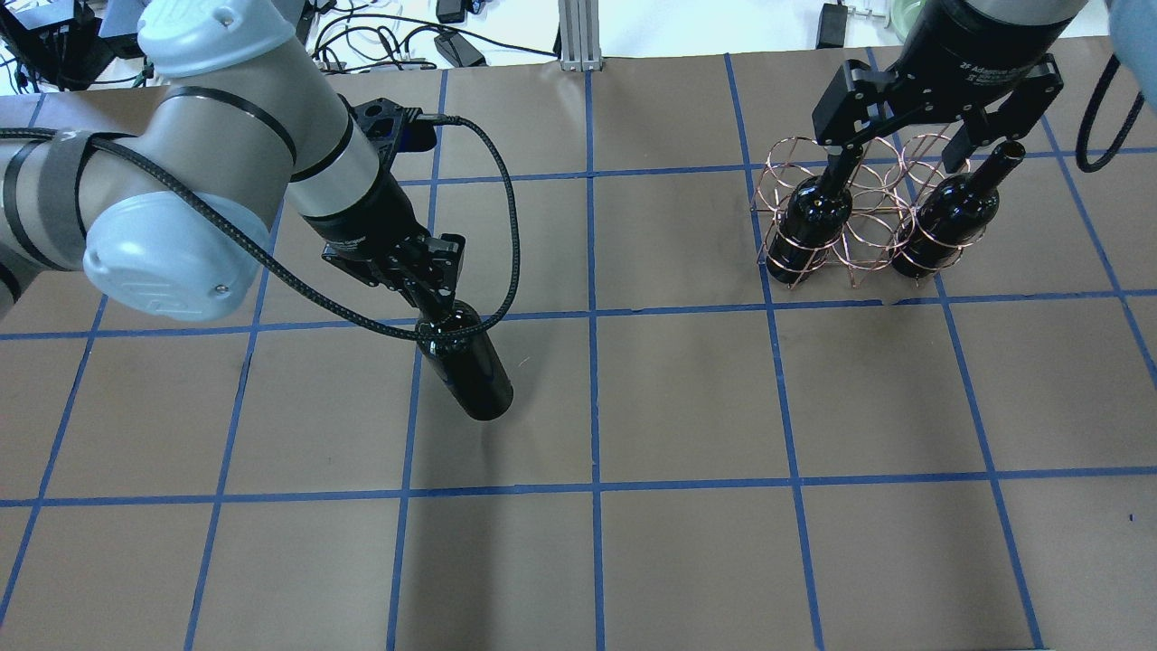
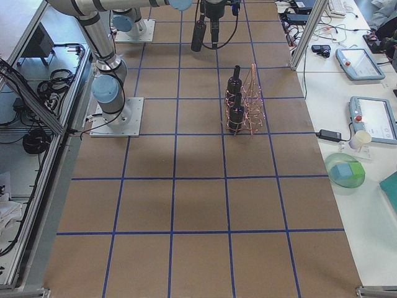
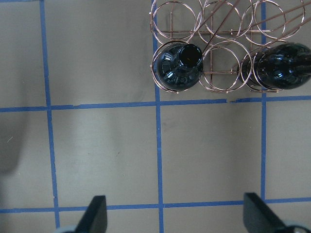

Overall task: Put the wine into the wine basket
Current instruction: 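Lower the bottle upright onto the table center with the left gripper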

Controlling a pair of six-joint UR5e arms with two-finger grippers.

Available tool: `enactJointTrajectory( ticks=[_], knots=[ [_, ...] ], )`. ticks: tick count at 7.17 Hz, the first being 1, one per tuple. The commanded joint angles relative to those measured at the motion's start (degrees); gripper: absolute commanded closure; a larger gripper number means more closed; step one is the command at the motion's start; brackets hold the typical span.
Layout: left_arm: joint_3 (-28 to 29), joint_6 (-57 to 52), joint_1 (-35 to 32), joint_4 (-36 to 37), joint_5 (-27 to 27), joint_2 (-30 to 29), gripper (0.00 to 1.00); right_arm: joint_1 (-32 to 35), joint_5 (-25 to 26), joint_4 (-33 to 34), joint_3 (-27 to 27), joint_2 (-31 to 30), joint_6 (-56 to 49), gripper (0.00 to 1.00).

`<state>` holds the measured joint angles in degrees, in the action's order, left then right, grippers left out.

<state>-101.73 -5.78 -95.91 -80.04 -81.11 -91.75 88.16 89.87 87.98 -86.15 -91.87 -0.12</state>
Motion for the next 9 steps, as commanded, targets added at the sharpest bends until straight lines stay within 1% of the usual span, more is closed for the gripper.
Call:
enactJointTrajectory(
  ticks=[1,5,9],
  knots=[
    [-0.22,-0.37,-0.16,-0.03,-0.18,-0.89,1.0,0.0,-0.05,0.0,-0.07,0.03,0.03,0.0],
    [-1.19,-0.46,-0.24,-0.2,-0.8,-0.89,1.0,0.09,0.04,-0.09,-0.07,-0.41,0.03,0.0],
    [-1.19,-0.03,-0.42,-2.93,-0.63,-0.45,1.0,0.09,0.04,-0.09,-0.07,-0.41,0.03,0.0]
  ],
)
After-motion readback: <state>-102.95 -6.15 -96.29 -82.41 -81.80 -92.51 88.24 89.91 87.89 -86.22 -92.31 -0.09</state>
